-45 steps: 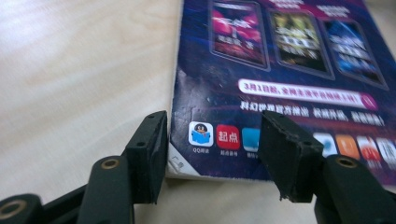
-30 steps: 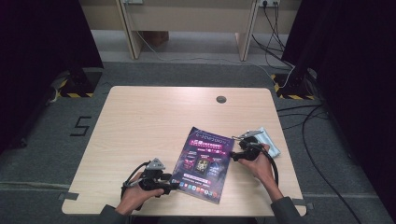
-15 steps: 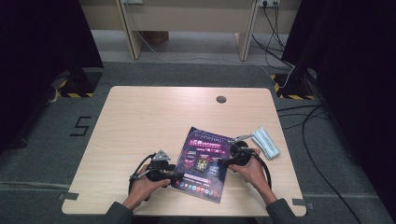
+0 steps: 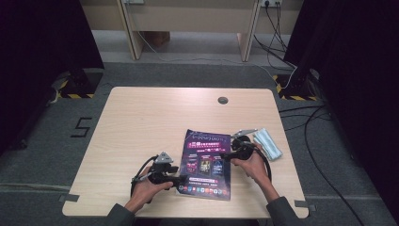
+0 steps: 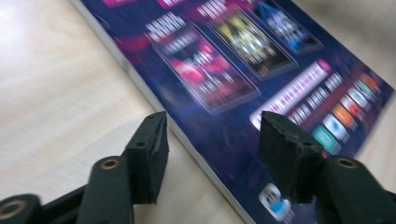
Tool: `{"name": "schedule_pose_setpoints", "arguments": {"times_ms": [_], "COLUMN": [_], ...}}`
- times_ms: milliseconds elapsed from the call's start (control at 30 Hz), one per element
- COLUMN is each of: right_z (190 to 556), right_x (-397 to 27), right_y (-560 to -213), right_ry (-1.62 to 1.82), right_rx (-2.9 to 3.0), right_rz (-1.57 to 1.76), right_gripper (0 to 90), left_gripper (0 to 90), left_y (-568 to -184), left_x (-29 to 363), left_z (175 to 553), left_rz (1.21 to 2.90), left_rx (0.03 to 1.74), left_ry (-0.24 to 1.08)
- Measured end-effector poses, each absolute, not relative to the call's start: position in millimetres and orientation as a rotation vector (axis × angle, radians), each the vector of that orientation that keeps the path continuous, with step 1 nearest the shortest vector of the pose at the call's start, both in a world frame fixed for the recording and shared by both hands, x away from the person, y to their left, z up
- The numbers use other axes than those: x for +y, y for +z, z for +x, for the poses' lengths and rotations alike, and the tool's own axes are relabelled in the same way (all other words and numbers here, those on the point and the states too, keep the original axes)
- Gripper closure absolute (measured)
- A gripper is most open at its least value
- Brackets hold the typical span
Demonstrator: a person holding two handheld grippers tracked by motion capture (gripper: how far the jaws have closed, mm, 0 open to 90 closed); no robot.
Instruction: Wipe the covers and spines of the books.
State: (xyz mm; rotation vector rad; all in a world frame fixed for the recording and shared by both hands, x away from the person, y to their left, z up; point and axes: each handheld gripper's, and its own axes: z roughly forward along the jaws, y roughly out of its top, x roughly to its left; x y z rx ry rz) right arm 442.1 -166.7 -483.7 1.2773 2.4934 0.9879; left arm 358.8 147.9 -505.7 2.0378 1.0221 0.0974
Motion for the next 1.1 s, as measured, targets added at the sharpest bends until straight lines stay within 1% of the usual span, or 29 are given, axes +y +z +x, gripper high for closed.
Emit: {"name": "schedule_pose_setpoints", "arguments": {"times_ms": [100,133,233,333,500,600,667,900,967,1100], "right_z": [444.1,444.3,447.0,450.4,458.0,461.6,462.4,464.5,465.7,467.1], "right_x": [-184.7,-193.6,-215.8,-237.7,-272.8,-289.6,-297.2,-310.9,-311.3,-312.9], "right_y": [-463.2,-456.1,-447.5,-445.3,-451.0,-457.5,-461.4,-475.9,-480.7,-488.4], "right_ry": [0.949,0.924,0.902,0.817,0.798,0.780,0.775,0.762,0.743,0.779], "right_rx": [2.427,2.388,2.335,2.288,2.220,2.186,2.177,2.184,2.194,2.227], "right_rz": [1.223,1.242,1.288,1.321,1.432,1.490,1.514,1.577,1.577,1.586], "right_gripper": [35.8,35.8,38.3,38.2,40.5,43.7,45.2,51.5,54.9,65.0], "left_gripper": [43.7,43.0,44.4,45.5,45.2,44.6,43.3,43.3,43.3,43.3], "left_y": [-508.7,-508.9,-508.4,-508.0,-508.7,-509.1,-509.8,-511.6,-511.7,-511.9], "left_x": [143.0,141.8,139.8,136.1,136.8,134.7,134.3,135.7,135.8,136.1], "left_z": [357.4,356.0,352.4,348.0,348.3,345.5,344.4,342.9,342.9,342.9], "left_rz": [2.079,2.082,2.097,2.109,2.101,2.113,2.109,2.093,2.094,2.092], "left_rx": [1.012,1.007,0.996,0.981,0.980,0.966,0.962,0.954,0.951,0.948], "left_ry": [0.096,0.115,0.113,0.111,0.105,0.142,0.149,0.158,0.160,0.159]}}
